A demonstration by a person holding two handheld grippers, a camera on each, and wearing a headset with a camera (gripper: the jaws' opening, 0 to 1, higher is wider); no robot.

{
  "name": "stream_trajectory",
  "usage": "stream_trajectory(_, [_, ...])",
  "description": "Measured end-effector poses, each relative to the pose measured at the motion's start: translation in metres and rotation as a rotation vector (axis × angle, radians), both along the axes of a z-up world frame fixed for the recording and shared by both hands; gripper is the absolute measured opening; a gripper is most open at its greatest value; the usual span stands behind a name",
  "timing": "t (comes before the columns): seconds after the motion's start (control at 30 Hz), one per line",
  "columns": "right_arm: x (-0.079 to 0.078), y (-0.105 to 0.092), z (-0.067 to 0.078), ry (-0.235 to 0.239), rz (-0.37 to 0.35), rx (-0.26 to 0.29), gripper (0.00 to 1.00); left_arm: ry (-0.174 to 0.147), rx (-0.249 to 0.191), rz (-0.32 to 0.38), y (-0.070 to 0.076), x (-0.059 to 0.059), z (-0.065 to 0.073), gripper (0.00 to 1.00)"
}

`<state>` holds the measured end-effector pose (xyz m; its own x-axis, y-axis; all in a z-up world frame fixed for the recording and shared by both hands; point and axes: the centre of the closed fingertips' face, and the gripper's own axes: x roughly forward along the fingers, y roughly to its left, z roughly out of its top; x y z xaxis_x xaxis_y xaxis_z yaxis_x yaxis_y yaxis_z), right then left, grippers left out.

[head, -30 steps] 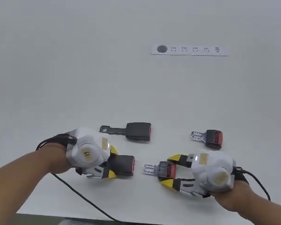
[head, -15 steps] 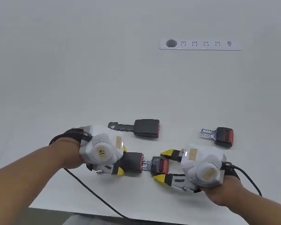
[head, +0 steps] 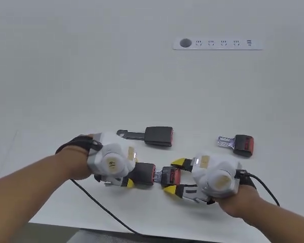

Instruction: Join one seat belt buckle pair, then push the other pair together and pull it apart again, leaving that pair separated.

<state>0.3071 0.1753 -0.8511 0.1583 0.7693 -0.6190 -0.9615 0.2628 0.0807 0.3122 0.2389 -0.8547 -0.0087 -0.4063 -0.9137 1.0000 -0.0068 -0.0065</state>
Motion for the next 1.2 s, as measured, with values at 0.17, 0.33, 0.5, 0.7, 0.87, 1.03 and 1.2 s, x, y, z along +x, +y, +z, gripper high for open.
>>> stream_trajectory(0.17, [0.0012,0.0059,0.0005,0.004,0.001,-0.003,0.36,-0.001,0.015,-0.013,-0.0008,0.0001,-0.0005,0.33])
stream_trajectory(0.33, [0.0027,0.0086,0.0019,0.006,0.001,-0.012,0.36,-0.002,0.016,-0.023,-0.0004,0.0003,-0.0013,0.33])
stream_trajectory(0.5, [0.0021,0.0079,0.0016,0.002,0.004,-0.013,0.36,-0.002,0.011,-0.017,0.0000,-0.0005,-0.0007,0.33])
stream_trajectory(0.7, [0.0021,0.0072,0.0015,0.001,0.028,-0.003,0.36,0.002,-0.019,-0.004,0.0011,-0.0004,-0.0005,0.33])
stream_trajectory(0.87, [0.0014,0.0063,0.0019,-0.005,0.045,0.003,0.35,0.006,-0.071,0.011,0.0023,-0.0003,0.0003,0.33])
stream_trajectory(1.03, [0.0002,0.0060,0.0015,-0.022,0.065,0.002,0.35,0.020,-0.128,0.055,0.0028,0.0003,0.0011,0.34])
stream_trajectory(1.2, [-0.0001,0.0055,0.0010,-0.058,0.093,-0.016,0.35,0.019,-0.164,0.058,0.0031,-0.0003,0.0016,0.33])
